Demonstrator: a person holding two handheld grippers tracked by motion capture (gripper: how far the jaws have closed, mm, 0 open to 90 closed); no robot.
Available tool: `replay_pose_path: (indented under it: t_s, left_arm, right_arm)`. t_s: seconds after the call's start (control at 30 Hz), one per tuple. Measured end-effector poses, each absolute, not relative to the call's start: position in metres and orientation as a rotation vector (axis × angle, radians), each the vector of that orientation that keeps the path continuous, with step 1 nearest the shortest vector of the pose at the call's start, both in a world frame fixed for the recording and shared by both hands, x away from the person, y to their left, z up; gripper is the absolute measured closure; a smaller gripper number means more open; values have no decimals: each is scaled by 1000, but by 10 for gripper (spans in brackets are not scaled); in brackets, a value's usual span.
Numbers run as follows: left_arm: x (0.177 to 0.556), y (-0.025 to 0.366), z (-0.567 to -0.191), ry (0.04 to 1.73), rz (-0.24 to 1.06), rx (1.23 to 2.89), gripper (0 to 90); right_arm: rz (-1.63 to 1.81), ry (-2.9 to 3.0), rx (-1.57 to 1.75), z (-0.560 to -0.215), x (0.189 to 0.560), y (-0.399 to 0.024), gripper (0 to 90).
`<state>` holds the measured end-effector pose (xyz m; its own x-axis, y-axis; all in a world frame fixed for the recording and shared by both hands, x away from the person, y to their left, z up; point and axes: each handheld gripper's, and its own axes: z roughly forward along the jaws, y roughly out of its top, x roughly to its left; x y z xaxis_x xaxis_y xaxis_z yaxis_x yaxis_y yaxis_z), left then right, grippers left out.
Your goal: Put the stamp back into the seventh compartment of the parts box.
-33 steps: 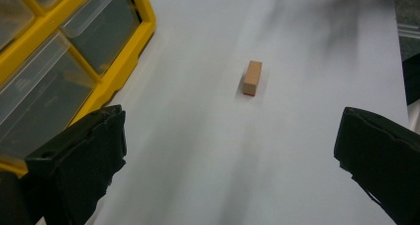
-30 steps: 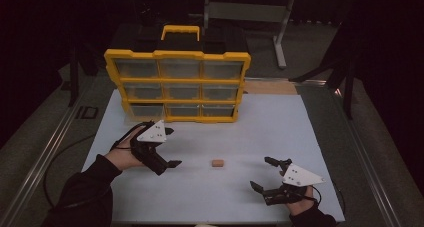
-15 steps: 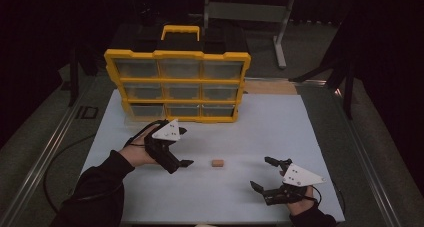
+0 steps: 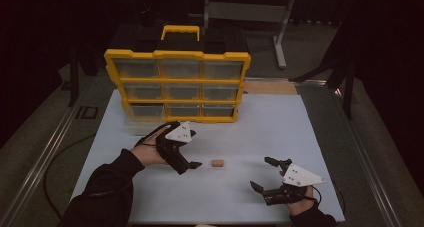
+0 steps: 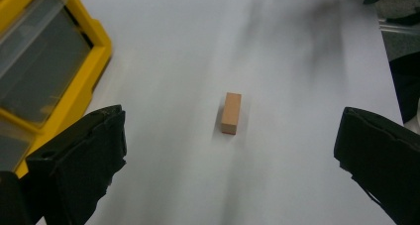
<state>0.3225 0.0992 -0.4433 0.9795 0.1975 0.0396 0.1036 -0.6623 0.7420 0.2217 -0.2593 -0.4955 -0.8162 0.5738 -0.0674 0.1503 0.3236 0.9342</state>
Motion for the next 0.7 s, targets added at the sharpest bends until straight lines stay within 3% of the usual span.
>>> replay_pose_path:
  t_s: [0.7]
  left_arm:
    - [327,64,-468,155,81,2318,1]
  right_arm:
    - [1496,2212,638,-496,221,-259,101]
